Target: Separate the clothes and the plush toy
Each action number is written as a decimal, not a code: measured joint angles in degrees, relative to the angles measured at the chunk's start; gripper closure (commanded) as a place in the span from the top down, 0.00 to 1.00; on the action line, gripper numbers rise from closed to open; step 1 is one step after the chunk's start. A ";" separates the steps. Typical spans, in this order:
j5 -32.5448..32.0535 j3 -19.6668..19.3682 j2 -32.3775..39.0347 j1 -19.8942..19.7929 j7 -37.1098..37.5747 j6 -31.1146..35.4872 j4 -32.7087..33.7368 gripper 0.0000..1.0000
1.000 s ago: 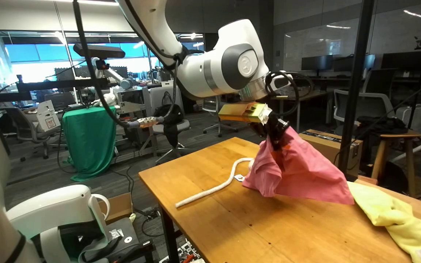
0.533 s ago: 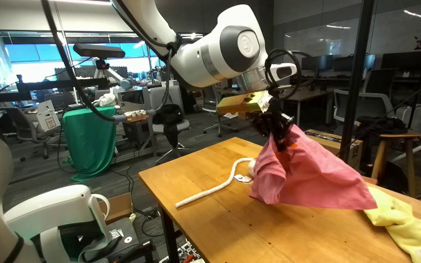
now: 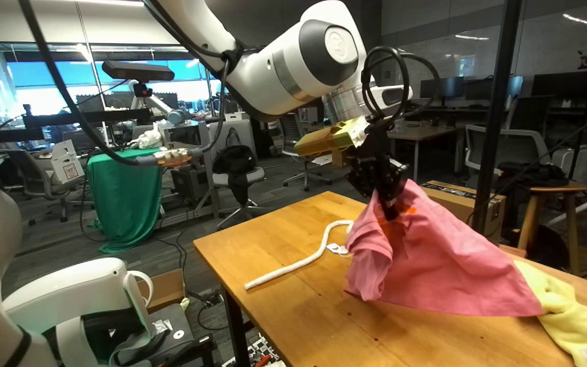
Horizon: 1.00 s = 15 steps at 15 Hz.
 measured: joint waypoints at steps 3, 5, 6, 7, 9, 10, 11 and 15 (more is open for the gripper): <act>-0.07 0.53 -0.15 -0.25 0.18 -2.53 -0.12 0.03; -0.06 0.93 -0.15 -0.25 0.17 -3.73 -0.46 0.03; -0.01 1.17 -0.15 -0.24 0.15 -4.10 -0.76 0.03; 0.28 1.40 -0.11 -0.21 -0.11 -4.46 -0.99 0.03; 1.18 1.81 0.10 -0.13 -1.16 -4.69 -1.52 0.03; 1.93 1.96 0.29 -0.05 -2.23 -4.69 -1.78 0.03; 2.94 2.09 0.52 0.03 -3.60 -4.69 -2.04 0.03; 7.60 2.42 2.38 0.66 -10.60 -4.62 -2.37 0.03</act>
